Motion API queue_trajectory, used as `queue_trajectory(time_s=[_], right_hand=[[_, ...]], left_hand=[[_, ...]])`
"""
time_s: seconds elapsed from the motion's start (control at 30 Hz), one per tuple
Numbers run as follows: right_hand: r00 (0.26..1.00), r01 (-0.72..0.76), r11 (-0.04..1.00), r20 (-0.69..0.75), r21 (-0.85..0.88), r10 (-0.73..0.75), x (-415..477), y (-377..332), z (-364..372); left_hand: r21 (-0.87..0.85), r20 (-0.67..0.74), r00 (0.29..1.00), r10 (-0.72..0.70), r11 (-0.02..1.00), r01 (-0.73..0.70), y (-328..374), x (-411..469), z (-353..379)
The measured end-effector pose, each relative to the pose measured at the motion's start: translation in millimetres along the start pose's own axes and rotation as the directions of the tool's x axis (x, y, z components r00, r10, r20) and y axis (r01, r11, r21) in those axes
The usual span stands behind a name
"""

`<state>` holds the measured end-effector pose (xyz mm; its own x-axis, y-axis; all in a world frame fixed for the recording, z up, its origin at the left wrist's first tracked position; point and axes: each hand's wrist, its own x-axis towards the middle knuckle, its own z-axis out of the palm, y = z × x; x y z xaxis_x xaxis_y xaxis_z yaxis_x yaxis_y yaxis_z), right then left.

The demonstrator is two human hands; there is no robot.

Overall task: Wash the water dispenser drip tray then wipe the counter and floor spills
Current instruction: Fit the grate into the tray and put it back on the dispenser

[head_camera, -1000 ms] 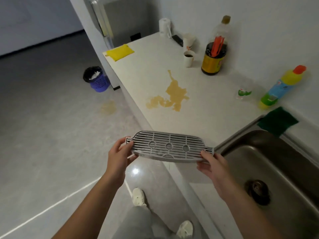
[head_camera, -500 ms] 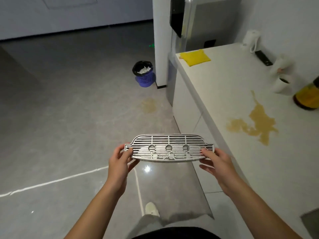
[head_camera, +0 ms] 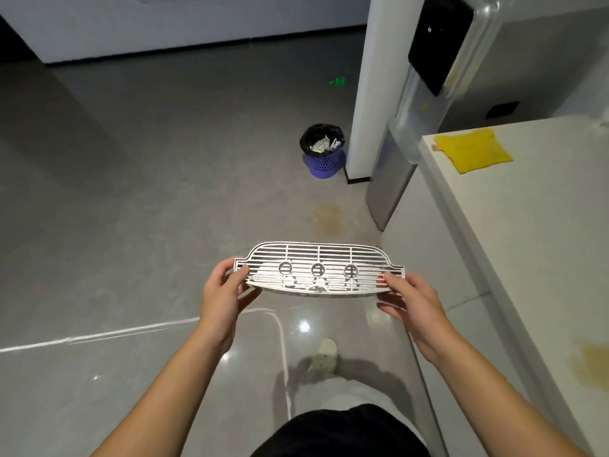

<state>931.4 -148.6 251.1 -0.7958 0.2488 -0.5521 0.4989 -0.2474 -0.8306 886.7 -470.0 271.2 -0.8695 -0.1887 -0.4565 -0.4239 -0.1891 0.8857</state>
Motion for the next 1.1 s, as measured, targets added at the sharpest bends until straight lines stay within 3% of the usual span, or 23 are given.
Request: queue_trajectory(time_s=[0.3, 0.53, 0.8, 1.1], right_hand=[[1.0, -0.024, 0.999, -0.012, 0.037, 0.024, 138, -88, 87], [0.99, -0.023, 0.991, -0.138, 0.129, 0.041, 246, -127, 141], [0.922, 0.05, 0.927, -0.374, 0.371, 0.1, 314, -182, 186], [0.8, 0.15, 0.886, -0.581, 0.438, 0.152, 397, -219, 161]], left_hand=[[-0.005, 0.046, 0.997, -0.055, 0.998, 0.055, 93, 172, 25], [0.063, 0.205, 0.974, -0.093, 0.995, 0.082, 146, 335, 64], [0.232, 0.434, 0.883, -0.179, 0.969, 0.083, 218, 491, 145], [0.403, 0.57, 0.773, -0.279, 0.915, 0.034, 240, 597, 284]])
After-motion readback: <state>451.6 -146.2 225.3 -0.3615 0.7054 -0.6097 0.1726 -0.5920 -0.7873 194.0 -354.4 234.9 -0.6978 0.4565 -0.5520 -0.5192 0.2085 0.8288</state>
